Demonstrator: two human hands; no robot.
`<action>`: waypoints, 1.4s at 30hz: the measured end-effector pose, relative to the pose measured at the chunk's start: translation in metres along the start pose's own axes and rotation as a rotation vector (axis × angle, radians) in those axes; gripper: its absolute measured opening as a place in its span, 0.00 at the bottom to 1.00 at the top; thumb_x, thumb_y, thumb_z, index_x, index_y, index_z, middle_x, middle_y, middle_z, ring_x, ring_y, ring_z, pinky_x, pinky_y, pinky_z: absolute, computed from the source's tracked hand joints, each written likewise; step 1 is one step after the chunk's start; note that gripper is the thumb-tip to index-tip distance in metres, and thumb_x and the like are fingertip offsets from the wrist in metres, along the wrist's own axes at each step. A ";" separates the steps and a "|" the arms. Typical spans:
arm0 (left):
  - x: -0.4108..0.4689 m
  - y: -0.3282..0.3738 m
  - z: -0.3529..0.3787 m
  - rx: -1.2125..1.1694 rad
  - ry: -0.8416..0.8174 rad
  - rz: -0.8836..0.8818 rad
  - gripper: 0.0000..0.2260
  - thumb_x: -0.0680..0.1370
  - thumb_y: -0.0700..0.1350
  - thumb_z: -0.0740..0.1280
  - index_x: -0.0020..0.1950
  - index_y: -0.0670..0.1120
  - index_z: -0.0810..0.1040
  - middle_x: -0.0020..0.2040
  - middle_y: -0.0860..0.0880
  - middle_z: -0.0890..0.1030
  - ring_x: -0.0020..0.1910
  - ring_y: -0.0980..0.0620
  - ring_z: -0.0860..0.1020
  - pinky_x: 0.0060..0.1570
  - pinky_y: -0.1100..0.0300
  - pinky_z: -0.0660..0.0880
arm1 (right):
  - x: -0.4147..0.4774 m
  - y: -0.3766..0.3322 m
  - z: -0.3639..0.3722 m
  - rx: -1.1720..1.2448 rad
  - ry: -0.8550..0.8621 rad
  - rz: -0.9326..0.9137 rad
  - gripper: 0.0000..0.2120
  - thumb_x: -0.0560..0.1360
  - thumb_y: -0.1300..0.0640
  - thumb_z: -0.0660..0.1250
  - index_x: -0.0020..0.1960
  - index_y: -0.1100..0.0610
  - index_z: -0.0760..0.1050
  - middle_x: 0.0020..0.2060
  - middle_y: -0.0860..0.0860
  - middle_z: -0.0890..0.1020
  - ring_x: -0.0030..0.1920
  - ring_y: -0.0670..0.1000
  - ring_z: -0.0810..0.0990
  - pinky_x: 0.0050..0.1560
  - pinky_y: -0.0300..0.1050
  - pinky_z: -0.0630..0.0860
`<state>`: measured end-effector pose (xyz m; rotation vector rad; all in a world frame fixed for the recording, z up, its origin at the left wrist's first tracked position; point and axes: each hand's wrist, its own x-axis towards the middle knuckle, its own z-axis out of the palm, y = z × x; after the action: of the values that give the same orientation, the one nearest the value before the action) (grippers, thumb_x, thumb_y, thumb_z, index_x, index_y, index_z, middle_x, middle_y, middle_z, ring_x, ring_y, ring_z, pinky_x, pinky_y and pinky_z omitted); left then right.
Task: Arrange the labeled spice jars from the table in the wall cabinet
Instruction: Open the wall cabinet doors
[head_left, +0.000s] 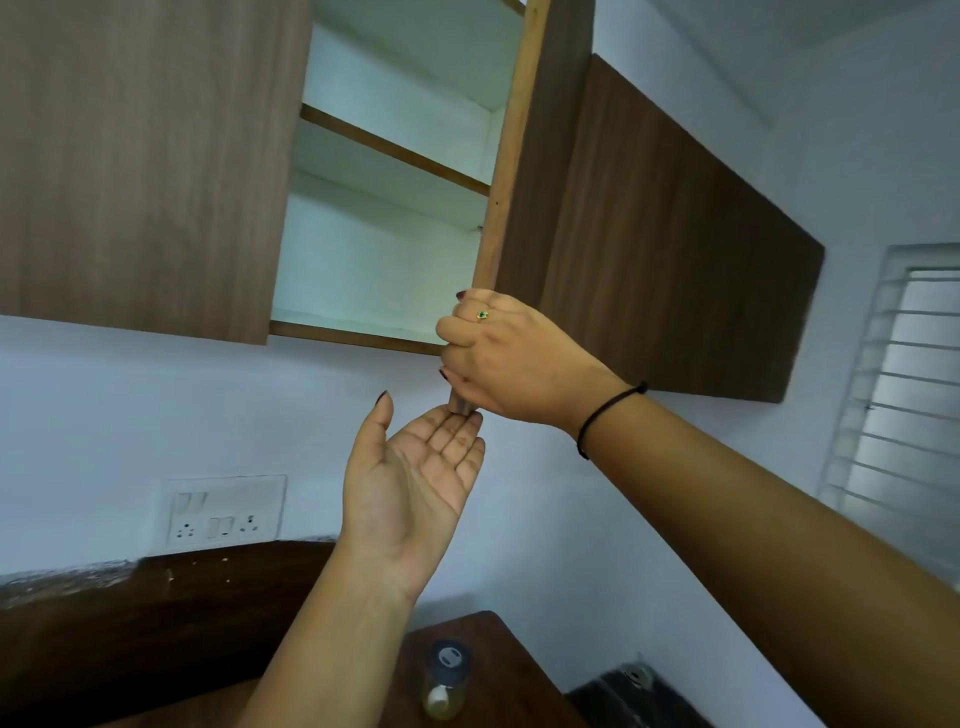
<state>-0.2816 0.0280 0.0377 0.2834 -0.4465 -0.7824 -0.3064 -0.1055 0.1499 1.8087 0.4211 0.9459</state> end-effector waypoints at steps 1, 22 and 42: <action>0.000 -0.001 -0.001 0.006 -0.001 -0.007 0.33 0.82 0.60 0.55 0.76 0.35 0.62 0.73 0.37 0.70 0.74 0.41 0.68 0.73 0.47 0.62 | 0.000 0.001 -0.002 0.005 -0.009 0.006 0.16 0.79 0.56 0.59 0.36 0.56 0.80 0.35 0.50 0.71 0.38 0.54 0.75 0.69 0.51 0.70; -0.001 0.008 -0.004 -0.085 -0.072 -0.124 0.38 0.80 0.63 0.57 0.75 0.31 0.61 0.72 0.32 0.70 0.73 0.37 0.68 0.73 0.44 0.62 | -0.005 0.003 -0.007 -0.070 -0.182 -0.113 0.20 0.77 0.57 0.54 0.28 0.57 0.71 0.25 0.52 0.72 0.29 0.55 0.68 0.45 0.52 0.75; 0.010 -0.027 0.003 -0.112 -0.212 -0.340 0.42 0.78 0.66 0.56 0.76 0.32 0.59 0.72 0.32 0.69 0.74 0.36 0.67 0.74 0.43 0.60 | -0.071 0.017 -0.033 -0.114 -0.475 -0.079 0.28 0.83 0.53 0.43 0.46 0.60 0.81 0.44 0.55 0.83 0.50 0.58 0.80 0.66 0.53 0.67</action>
<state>-0.2939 0.0023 0.0321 0.1733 -0.5598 -1.1725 -0.3788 -0.1387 0.1424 1.8250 0.1352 0.4520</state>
